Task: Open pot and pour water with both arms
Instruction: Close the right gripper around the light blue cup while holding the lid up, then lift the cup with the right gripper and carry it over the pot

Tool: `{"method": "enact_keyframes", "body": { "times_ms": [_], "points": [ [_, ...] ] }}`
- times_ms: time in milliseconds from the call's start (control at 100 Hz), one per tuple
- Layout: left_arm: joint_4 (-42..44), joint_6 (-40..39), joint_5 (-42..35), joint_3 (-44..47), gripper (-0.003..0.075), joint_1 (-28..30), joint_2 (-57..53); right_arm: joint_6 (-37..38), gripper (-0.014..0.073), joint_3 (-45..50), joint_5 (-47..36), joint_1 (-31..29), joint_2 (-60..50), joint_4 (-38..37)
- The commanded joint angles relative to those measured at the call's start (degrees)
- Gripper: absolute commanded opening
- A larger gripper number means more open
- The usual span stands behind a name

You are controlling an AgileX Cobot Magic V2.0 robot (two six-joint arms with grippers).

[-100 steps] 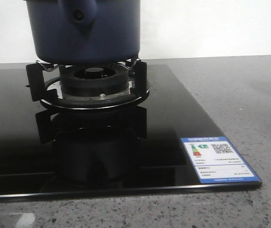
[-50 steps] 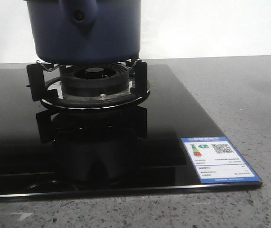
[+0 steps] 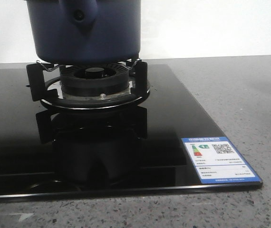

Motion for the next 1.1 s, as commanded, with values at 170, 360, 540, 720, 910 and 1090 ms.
{"method": "enact_keyframes", "body": {
  "times_ms": [170, 360, 540, 720, 910, 1090],
  "points": [
    [-4.9, -0.7, -1.1, -2.2, 0.0403, 0.2, -2.3, -0.2, 0.0516, -1.0, -10.3, -0.4, 6.8, -1.4],
    [-4.9, -0.7, -1.1, -2.2, 0.0403, 0.2, -2.3, -0.2, 0.0516, -1.0, -13.7, -0.4, 10.4, -1.5],
    [-4.9, -0.7, -1.1, -2.2, 0.0403, 0.2, -2.3, -0.2, 0.0516, -1.0, -15.4, -0.4, 14.3, -1.5],
    [-4.9, -0.7, -1.1, -2.2, 0.0403, 0.2, -2.3, -0.2, 0.0516, -1.0, -18.0, -0.4, 17.7, -1.5],
    [-4.9, -0.7, -1.1, -2.2, 0.0401, 0.2, -2.3, -0.2, 0.0516, -1.0, -19.8, -0.4, 19.7, -1.5],
    [-4.9, -0.7, -1.1, -2.2, 0.0351, 0.2, -2.3, -0.2, 0.0516, -1.0, -20.2, -0.4, 20.2, -1.5]
  ]
}}
